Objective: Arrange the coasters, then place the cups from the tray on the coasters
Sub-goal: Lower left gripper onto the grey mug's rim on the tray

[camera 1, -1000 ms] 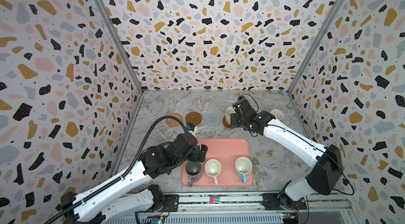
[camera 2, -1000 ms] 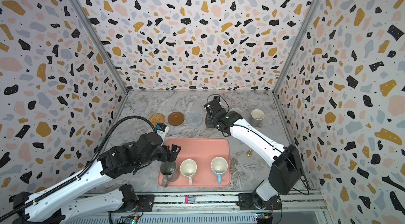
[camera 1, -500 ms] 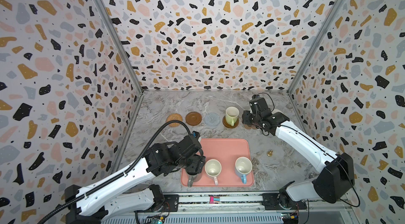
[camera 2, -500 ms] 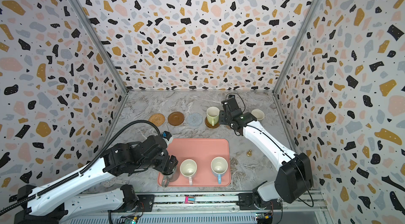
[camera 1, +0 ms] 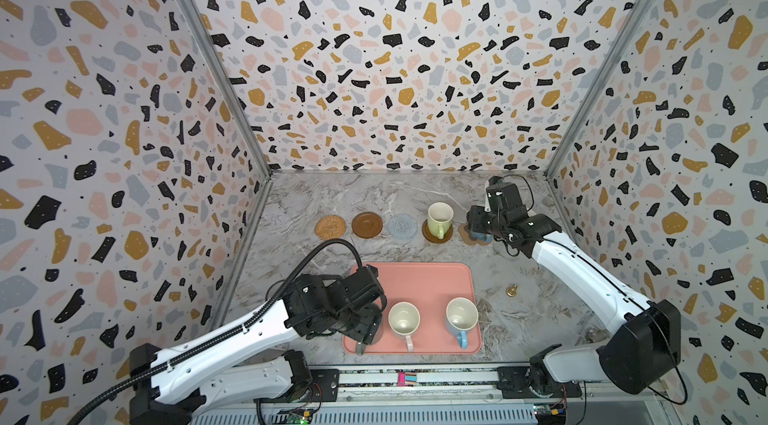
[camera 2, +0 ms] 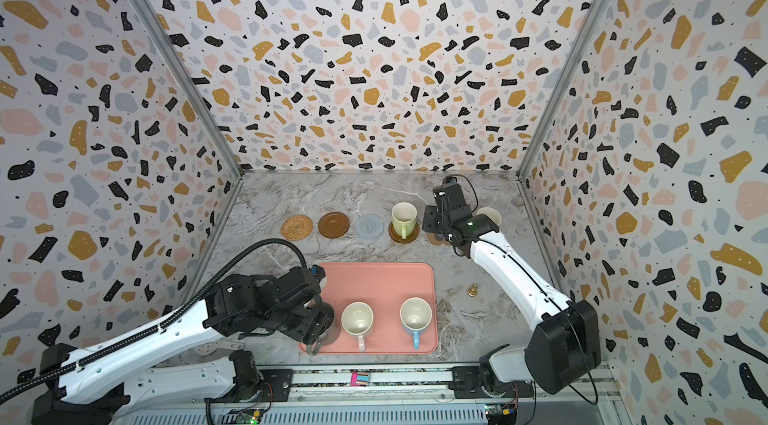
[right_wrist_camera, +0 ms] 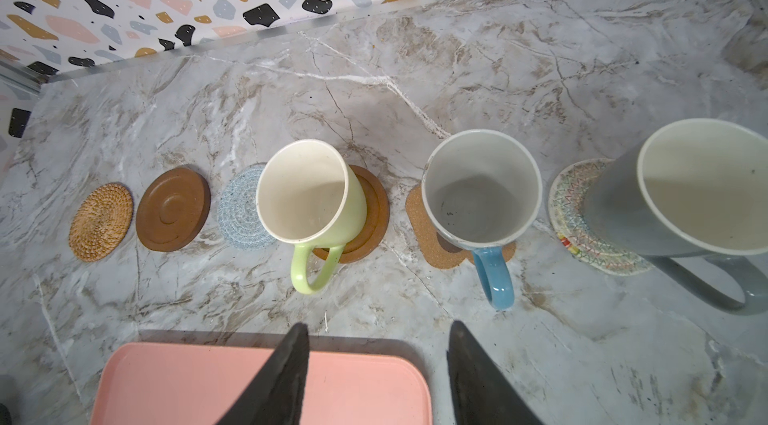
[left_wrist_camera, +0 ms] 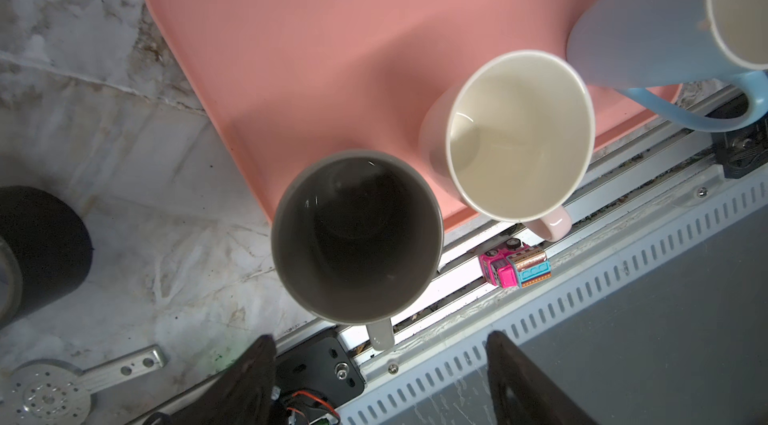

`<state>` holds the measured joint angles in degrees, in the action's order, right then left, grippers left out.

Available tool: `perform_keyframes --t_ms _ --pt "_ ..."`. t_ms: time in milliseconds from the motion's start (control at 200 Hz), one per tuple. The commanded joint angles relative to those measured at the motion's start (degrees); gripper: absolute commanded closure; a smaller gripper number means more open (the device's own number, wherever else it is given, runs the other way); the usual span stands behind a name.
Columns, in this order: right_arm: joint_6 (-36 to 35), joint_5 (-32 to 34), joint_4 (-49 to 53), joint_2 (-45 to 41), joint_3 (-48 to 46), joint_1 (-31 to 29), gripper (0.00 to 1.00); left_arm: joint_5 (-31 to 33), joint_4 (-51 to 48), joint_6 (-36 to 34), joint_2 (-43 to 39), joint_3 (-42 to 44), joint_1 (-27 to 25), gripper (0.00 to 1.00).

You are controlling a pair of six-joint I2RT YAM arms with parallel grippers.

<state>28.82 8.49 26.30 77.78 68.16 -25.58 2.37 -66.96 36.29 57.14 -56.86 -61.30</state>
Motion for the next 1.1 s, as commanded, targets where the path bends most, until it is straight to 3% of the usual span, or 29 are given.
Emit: perform_keyframes --t_ms 0,1096 --pt "-0.7 0.4 -0.5 -2.9 -0.3 0.5 0.44 -0.7 1.5 1.9 0.0 1.9 -1.6 0.22" --pt "0.3 1.2 -0.1 -8.5 -4.4 1.3 0.44 2.9 8.4 12.1 -0.5 11.6 -5.5 0.39"
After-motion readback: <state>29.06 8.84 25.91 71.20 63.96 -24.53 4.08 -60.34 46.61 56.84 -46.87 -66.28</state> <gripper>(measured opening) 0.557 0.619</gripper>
